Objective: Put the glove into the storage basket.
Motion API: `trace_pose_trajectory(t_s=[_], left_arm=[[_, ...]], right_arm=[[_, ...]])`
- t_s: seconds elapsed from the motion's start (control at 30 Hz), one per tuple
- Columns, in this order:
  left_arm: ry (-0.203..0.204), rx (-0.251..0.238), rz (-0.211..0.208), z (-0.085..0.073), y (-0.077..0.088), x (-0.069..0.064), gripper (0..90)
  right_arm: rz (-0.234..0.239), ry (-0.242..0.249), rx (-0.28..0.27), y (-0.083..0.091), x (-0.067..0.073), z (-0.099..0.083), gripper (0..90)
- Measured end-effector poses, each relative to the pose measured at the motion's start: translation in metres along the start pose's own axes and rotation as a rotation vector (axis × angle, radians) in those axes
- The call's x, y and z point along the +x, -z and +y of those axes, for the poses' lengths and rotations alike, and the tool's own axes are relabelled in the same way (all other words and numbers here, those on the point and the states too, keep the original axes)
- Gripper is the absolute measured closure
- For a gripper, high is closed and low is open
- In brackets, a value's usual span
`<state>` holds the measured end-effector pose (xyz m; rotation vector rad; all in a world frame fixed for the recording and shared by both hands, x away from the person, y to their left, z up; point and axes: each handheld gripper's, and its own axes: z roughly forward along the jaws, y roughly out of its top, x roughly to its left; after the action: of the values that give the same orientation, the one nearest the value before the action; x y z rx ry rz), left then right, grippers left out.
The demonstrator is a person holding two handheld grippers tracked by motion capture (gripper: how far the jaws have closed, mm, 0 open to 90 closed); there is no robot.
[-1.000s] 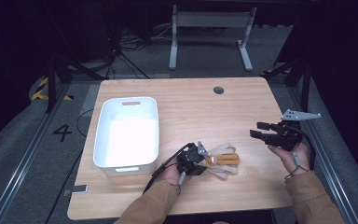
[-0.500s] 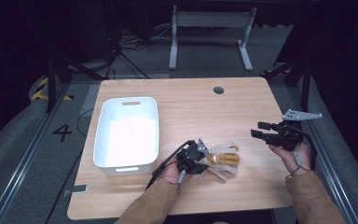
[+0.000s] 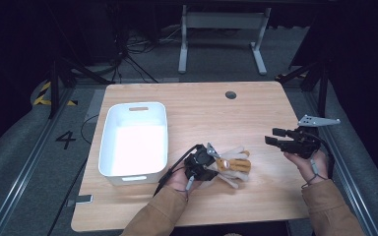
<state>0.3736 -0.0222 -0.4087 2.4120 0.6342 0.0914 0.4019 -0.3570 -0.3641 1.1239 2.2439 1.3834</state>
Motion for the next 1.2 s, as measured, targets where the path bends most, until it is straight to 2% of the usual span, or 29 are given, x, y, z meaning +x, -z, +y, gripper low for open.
trace_pose_trajectory(t_s=[0.2, 0.33, 0.4, 0.6, 0.67, 0.83, 0.93, 1.2], left_arm=[[0.002, 0.03, 0.033, 0.012, 0.019, -0.002, 70.7], [0.02, 0.045, 0.039, 0.018, 0.03, -0.001, 70.7], [0.025, 0.062, 0.043, 0.021, 0.033, 0.0, 70.7], [0.054, 0.083, 0.042, 0.027, 0.039, 0.003, 70.7], [0.057, 0.094, 0.045, 0.029, 0.043, 0.004, 70.6], [0.066, 0.102, 0.05, 0.031, 0.05, 0.006, 70.6], [0.091, 0.098, 0.054, 0.032, 0.055, 0.008, 70.6], [0.135, 0.095, 0.082, 0.03, 0.068, 0.011, 70.6]], right_arm=[[-0.012, -0.006, 0.001, 0.002, -0.004, 0.0, 43.4], [-0.014, 0.0, 0.003, 0.003, -0.004, 0.0, 43.6], [-0.012, -0.001, 0.025, 0.0, -0.006, -0.001, 43.8], [-0.071, 0.022, 0.108, -0.012, -0.011, -0.007, 46.5], [-0.077, 0.019, 0.127, -0.016, -0.013, -0.008, 47.3], [-0.087, 0.025, 0.149, -0.022, -0.015, -0.009, 47.5], [-0.094, 0.034, 0.172, -0.031, -0.018, -0.009, 48.0], [-0.099, 0.057, 0.192, -0.043, -0.02, -0.004, 48.3]])
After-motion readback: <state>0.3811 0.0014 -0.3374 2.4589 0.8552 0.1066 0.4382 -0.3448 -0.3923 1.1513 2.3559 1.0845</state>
